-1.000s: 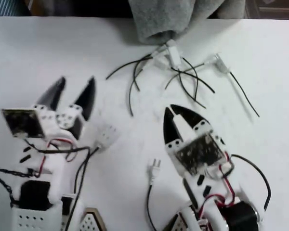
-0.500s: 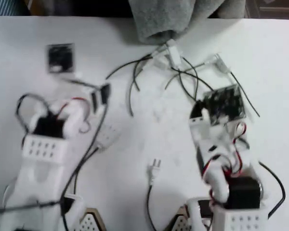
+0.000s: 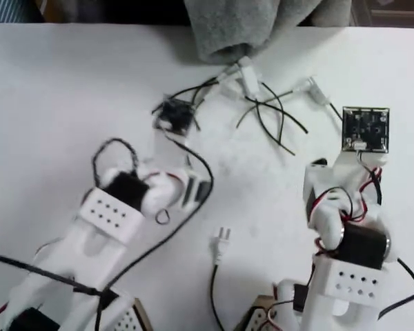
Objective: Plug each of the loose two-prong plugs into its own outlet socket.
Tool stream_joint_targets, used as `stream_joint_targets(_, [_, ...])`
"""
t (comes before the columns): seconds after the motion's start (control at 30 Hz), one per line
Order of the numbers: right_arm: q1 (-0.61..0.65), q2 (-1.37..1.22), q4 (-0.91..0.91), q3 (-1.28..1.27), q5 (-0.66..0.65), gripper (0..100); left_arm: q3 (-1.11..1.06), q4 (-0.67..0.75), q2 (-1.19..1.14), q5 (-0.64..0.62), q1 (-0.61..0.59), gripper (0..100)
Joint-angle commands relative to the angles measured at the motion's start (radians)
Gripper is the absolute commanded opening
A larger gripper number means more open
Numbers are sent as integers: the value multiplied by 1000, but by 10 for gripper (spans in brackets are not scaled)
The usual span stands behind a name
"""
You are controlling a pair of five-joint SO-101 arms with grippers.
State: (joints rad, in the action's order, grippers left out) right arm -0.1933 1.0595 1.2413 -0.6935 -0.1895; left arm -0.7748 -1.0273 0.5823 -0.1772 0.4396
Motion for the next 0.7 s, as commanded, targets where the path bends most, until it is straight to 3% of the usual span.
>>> stream_joint_targets(0.0, [-54,-50,1,37,6,240,-26,28,-2,-11,61,249])
stream_joint_targets(0.2, [-91,-147,-2,44,5,241,-112,35,-2,-157,122,249])
stream_joint_targets(0.3, [-96,-159,-4,61,5,241,-199,104,-2,-118,186,246])
stream_joint_targets(0.4, [-182,-157,-2,95,5,242,-275,184,5,-49,229,244])
stream_joint_targets(0.53, [-341,-165,-2,153,-20,243,-282,196,4,-49,232,245])
stream_joint_targets(0.67, [-417,-165,-2,190,-57,243,-281,198,-2,-48,232,248])
